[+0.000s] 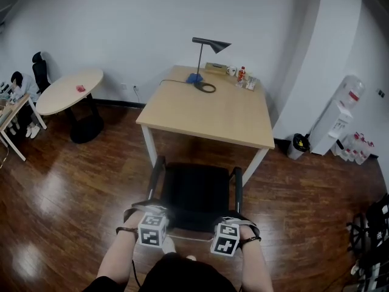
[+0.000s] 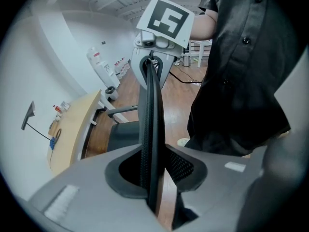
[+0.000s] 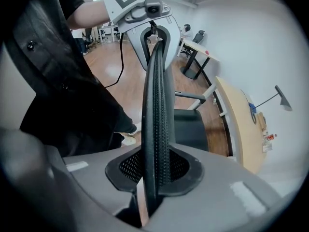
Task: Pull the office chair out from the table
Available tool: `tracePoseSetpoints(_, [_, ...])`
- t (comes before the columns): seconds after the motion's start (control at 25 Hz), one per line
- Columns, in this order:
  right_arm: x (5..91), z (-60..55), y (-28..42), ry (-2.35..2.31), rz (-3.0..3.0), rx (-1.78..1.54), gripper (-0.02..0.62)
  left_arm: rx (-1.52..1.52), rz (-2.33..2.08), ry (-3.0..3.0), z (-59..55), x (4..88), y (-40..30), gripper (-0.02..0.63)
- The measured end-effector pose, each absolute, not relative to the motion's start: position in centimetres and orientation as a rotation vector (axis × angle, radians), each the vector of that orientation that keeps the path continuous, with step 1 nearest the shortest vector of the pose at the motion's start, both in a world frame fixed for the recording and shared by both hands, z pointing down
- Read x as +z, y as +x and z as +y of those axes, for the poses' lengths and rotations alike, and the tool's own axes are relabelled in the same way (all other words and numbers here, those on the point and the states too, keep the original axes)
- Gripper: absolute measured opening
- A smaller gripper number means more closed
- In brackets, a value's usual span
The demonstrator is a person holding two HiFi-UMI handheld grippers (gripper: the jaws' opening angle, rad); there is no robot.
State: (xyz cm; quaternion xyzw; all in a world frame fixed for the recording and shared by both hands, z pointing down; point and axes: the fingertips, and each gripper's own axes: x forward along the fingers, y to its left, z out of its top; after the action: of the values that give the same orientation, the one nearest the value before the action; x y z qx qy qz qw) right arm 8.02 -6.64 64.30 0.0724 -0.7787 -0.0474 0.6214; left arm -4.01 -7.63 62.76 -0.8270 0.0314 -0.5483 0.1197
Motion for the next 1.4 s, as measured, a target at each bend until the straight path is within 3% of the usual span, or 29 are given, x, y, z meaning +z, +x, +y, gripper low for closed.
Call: tracePoseSetpoints(1.4, [63.6,1.4,6.0,0.229,-1.792,0.010,0.100,-1.586,0.000,-2.404,-0.2,62.2,-5.9,0.101])
